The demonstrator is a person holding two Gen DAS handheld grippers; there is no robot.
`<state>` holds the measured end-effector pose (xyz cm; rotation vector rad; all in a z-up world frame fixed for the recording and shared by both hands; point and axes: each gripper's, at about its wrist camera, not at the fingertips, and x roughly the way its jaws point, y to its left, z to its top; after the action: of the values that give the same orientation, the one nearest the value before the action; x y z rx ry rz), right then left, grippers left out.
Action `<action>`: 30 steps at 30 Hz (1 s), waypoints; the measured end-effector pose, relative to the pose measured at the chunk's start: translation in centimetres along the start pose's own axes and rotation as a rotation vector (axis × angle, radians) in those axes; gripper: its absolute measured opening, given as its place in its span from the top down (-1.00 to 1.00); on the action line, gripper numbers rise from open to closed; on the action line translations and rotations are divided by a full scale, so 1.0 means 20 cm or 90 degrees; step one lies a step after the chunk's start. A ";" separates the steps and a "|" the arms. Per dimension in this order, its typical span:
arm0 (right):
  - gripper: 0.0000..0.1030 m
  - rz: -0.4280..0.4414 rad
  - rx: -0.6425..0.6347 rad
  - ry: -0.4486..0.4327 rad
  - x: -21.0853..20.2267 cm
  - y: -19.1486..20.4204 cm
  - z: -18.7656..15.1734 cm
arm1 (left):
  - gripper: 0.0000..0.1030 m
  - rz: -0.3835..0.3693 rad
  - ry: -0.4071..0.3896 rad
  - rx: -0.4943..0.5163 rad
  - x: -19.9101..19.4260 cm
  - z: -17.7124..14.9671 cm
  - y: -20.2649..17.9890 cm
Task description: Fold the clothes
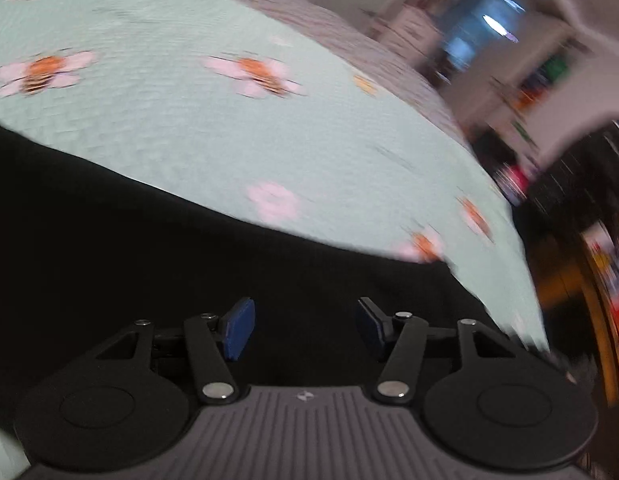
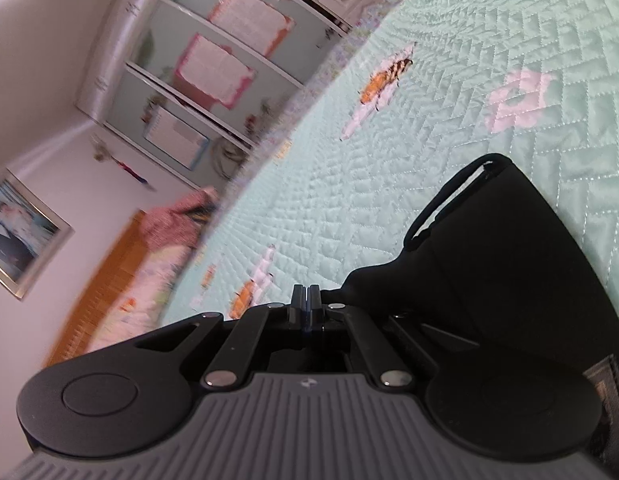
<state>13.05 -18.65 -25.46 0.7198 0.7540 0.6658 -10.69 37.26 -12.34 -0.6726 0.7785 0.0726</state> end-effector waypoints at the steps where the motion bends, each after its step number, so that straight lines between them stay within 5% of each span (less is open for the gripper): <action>1: 0.97 -0.019 -0.006 0.005 0.00 0.04 0.00 | -0.20 -0.018 0.009 0.020 -0.03 -0.03 -0.04; 4: 0.27 -0.052 -0.011 -0.010 -0.05 0.16 -0.04 | -0.21 -0.037 0.048 0.031 0.01 -0.16 -0.01; 6: -0.57 -0.043 -0.025 -0.028 -0.11 0.28 -0.09 | -0.21 -0.028 0.064 0.004 0.07 -0.21 0.06; 12: -0.56 0.010 -0.058 -0.052 -0.24 0.60 -0.32 | -0.20 -0.019 0.081 -0.032 0.12 -0.25 0.13; 16: -0.54 0.097 0.040 0.006 -0.12 0.63 -0.44 | -0.21 -0.018 0.069 -0.013 0.06 -0.23 0.07; 19: -0.20 0.147 0.062 0.061 0.04 0.67 -0.50 | -0.21 -0.021 0.048 0.002 0.03 -0.21 0.04; 21: 0.05 0.151 0.031 0.106 0.16 0.76 -0.52 | -0.22 -0.008 0.031 -0.003 0.04 -0.19 0.05; 25: 0.05 0.160 -0.008 0.160 0.38 0.85 -0.49 | -0.23 0.047 0.022 -0.021 0.12 -0.14 0.10; 28: 0.06 0.061 -0.023 0.183 0.54 0.77 -0.44 | -0.23 0.061 0.035 -0.045 0.16 -0.15 0.16; 29: 0.38 0.015 -0.008 0.179 0.58 0.70 -0.41 | -0.23 0.058 0.035 -0.045 0.16 -0.15 0.16; 30: 0.90 -0.005 0.023 0.168 0.60 0.63 -0.38 | -0.23 0.056 0.035 -0.046 0.15 -0.15 0.17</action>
<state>10.33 0.17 -24.13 0.6690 1.0127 0.7497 -11.37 37.61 -17.74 -0.7105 0.8610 0.1630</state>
